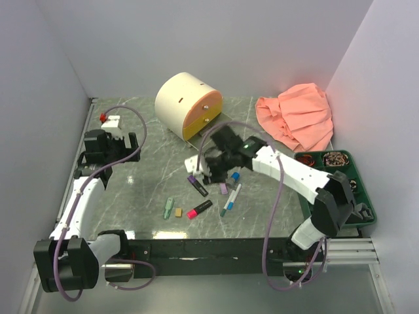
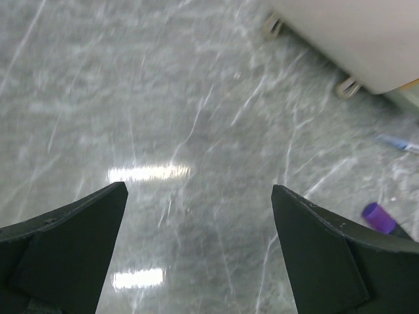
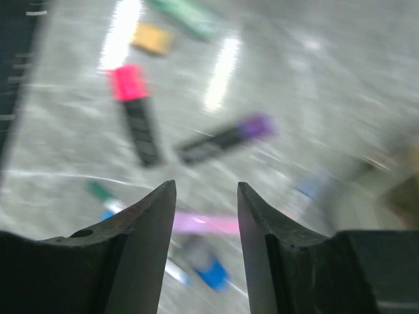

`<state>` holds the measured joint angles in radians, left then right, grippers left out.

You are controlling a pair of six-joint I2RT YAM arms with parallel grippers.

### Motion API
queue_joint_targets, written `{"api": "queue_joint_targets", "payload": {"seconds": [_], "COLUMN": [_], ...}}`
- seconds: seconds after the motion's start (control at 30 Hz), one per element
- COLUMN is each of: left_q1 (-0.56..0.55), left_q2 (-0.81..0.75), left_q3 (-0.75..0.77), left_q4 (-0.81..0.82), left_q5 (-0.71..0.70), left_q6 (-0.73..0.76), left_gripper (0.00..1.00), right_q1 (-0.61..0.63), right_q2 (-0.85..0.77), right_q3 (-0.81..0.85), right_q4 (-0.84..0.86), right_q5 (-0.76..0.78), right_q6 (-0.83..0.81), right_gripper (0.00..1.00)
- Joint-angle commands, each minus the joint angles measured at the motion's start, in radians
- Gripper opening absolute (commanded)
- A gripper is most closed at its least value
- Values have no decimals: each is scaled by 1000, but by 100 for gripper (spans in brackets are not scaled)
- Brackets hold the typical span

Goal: Sort the stationery into containers
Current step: Pick up the stationery from the center of the board.

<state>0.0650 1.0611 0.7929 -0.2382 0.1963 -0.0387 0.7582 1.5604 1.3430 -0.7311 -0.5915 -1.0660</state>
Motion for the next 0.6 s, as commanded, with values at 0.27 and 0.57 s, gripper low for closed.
{"api": "queue_joint_targets", "payload": {"seconds": [0.27, 0.57], "left_q1": [24, 35], "left_q2": [-130, -176], "left_q3": [-123, -135], "left_q4": [43, 28], "left_q5": [-164, -193], "left_q6": [63, 69], "left_gripper": [100, 100], "right_q1": [208, 335], "right_q2": [311, 231], "right_q3": [151, -96], "right_q4": [82, 524], "right_q5": [-61, 177], "right_q6": [80, 662], "right_gripper": [59, 100]}}
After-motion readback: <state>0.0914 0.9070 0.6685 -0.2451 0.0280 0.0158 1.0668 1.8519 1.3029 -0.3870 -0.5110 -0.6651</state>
